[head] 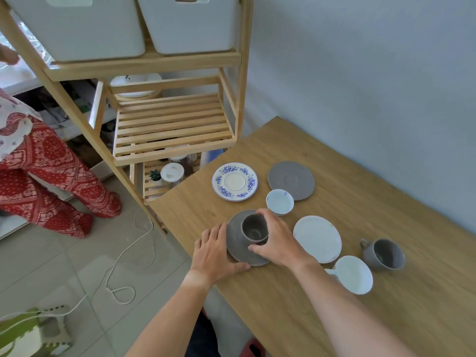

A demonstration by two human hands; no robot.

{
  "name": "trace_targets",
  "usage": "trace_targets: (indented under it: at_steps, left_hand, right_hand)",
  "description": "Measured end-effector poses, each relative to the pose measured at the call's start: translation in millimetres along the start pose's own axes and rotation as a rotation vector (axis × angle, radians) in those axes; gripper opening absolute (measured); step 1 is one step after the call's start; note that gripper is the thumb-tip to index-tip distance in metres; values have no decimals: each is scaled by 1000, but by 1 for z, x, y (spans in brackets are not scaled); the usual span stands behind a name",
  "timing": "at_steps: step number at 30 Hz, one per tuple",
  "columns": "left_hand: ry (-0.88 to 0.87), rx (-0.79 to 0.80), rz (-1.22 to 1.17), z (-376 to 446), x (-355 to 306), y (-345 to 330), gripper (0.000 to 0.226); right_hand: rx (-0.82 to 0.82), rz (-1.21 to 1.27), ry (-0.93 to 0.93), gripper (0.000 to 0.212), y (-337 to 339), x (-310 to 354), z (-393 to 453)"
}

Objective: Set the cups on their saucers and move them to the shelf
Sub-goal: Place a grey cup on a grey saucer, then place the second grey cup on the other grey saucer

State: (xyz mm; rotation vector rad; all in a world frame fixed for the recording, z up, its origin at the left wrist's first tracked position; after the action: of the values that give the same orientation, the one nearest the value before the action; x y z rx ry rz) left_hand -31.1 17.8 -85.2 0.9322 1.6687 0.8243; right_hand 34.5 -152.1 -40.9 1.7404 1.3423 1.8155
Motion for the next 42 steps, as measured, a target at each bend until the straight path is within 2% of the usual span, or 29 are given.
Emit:
trace_targets:
  at_steps: [3,6,8,12,16,20,24,27,30,32,34,38,40,42]
  left_hand:
    - [5,-108,-11,-12,-4,-5,116]
    - [-13,-237,-165,-30,-9,-15,68]
    - [-73,-175,-278,-37,-16,-22,43]
    - [-291,-65,-282,-43,-54,-30,22]
    - [-400,-75,-291,-38,-101,-35,30]
    - [-415,-57,-288,-36,-139,-37,36]
    - [-397,21,-278,-30,-158,-42,58]
    - [-366,75,-264,-20,-167,-40,68]
    - [-347,95,-266,-8,-174,-33,69]
    - [-352,90,-285,4,-179,-28,67]
    - [-365,53,-303,19,-184,-19,61]
    - [-411,-137,-222,58,-191,8,46]
    - [-353,-226,-131,85,-187,21,45]
    - [-261,-225,-74,113,-179,34,49]
  right_hand:
    - [20,-3,-2,85,2,1,-5]
    - [-21,38,-22,92,7,-2,-19]
    - [-135,71,-35,82,19,-8,-33]
    - [-334,55,-74,57,50,-35,-61]
    - [-515,-31,-255,45,83,-78,-91]
    - [-647,-202,-418,48,101,-124,-117]
    - [-568,-267,-646,65,106,-152,-132]
    - [-509,-217,-706,75,104,-162,-131]
    - [-486,-135,-765,74,105,-171,-123]
    - [-491,-58,-807,66,108,-177,-117]
    - [-518,-38,-803,62,113,-179,-110]
    - [-600,-8,-638,77,127,-165,-79]
    - [-598,61,-571,86,132,-152,-54]
    - [-581,110,-503,85,134,-139,-23]
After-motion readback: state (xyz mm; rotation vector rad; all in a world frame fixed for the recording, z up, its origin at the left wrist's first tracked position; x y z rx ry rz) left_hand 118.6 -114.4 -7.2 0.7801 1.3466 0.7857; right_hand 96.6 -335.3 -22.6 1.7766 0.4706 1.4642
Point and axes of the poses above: each hand's wrist, its own z-axis towards the middle knuckle, its own y-axis out of the back of the hand, x = y × z, the point moved 4 cm from there along z, towards the middle knuckle, and after that the axes turned 2 degrees about -z, right-handed, at the moved point
